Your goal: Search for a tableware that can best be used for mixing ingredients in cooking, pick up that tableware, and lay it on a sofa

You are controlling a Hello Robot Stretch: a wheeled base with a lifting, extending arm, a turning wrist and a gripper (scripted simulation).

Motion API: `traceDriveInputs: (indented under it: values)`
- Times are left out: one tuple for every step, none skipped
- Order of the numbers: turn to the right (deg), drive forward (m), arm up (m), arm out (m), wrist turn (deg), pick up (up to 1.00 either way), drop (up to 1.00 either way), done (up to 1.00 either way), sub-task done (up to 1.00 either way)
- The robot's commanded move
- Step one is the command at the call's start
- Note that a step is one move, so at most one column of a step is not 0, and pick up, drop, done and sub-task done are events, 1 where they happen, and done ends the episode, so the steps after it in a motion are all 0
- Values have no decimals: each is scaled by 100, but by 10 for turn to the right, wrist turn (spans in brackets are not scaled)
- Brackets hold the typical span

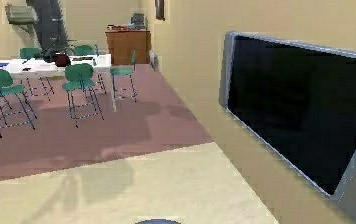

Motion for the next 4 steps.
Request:
traceDriveInputs:
  values:
    - [450,0,0,0,0,0,0,0,0]
    - [450,0,0,0,0,0,0,0,0]
    - [30,0,0,0,0,0,0,0,0]
    - [0,0,0,48,0,0,0,0,0]
